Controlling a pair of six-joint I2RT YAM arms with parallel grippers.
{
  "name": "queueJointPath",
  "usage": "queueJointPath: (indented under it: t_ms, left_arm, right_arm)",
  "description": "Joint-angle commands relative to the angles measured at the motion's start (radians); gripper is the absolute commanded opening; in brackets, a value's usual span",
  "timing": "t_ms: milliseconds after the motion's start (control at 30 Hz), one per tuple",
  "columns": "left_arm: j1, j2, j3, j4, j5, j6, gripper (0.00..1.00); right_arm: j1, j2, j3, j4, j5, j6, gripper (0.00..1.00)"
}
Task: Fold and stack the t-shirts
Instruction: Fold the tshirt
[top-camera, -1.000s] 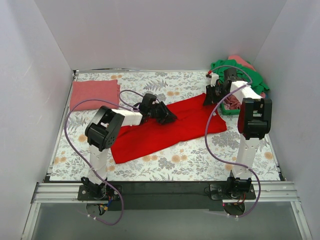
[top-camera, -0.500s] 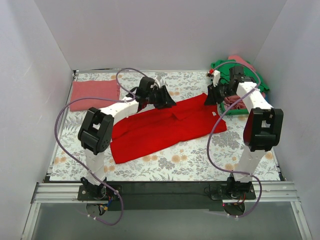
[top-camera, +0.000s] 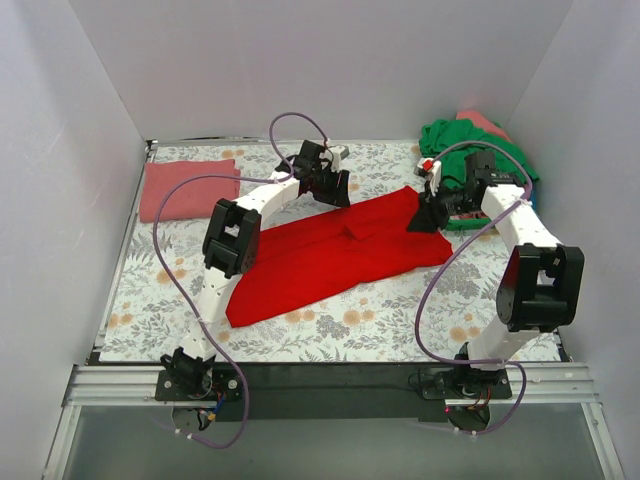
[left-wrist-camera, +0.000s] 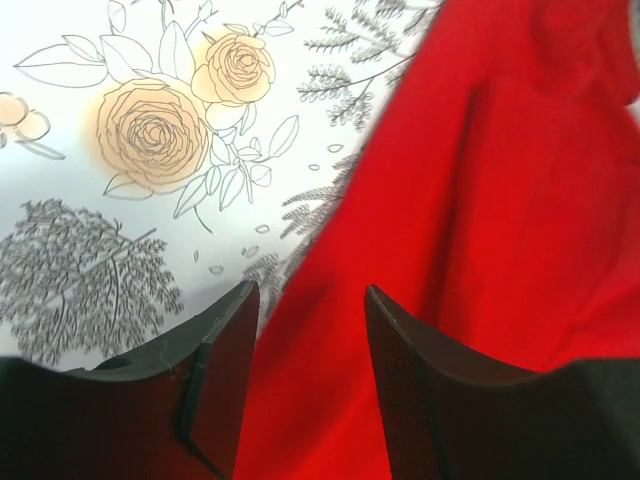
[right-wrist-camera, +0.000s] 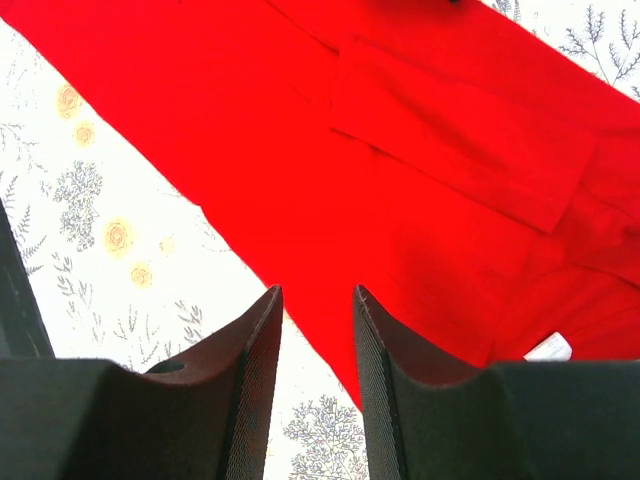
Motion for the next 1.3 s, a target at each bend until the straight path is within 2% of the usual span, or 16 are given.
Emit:
queueJointPath:
  t_ms: [0,233,400,667,767,800,900,933,1100,1267]
  left_arm:
    - [0.009,0.016,0.088,-0.044,0.029,0.101,0.45]
    - [0.009,0.076,0.120,-0.041,0.040,0.109,0.46]
    - [0.009,0.073,0.084,-0.045,0.118,0.108,0.46]
    - [-0.008,0.075,0.054,-0.058,0.170,0.088,0.40]
    - [-0.013,0.076,0.054,-0.058,0.121,0.078,0.31]
    - [-0.013,0.076,0.056,-0.058,0.074,0.068,0.23]
    - [-0.013,0.070,0.064,-0.061,-0.015,0.057,0.09]
    - [-0.013,0.067,0.067,-0.061,-0.029,0.049,0.00]
    - [0.003,0.046,0.050,-0.058,-0.151,0.005,0.00]
    - [0.093,0.009,-0.001,-0.044,-0.250,-0.163,0.00]
  right_arm:
    - [-0.035,-0.042,-0.027,-0.007,-0.061,-0.053,0.41]
    - [-0.056,-0.041,-0.058,-0.007,-0.110,-0.072,0.41]
    - [-0.064,-0.028,-0.064,-0.007,-0.122,-0.075,0.42]
    - [-0.067,-0.027,-0.069,-0.007,-0.131,-0.076,0.41]
    - [-0.070,-0.027,-0.073,-0.008,-0.139,-0.076,0.41]
    - [-0.070,-0.027,-0.073,-0.008,-0.139,-0.076,0.41]
    - [-0.071,-0.027,-0.073,-0.007,-0.142,-0.076,0.41]
    - [-0.073,-0.027,-0.075,-0.007,-0.144,-0.076,0.41]
    - [-0.076,-0.025,-0.076,-0.007,-0.140,-0.076,0.41]
    - [-0.078,-0.019,-0.079,-0.008,-0.139,-0.076,0.41]
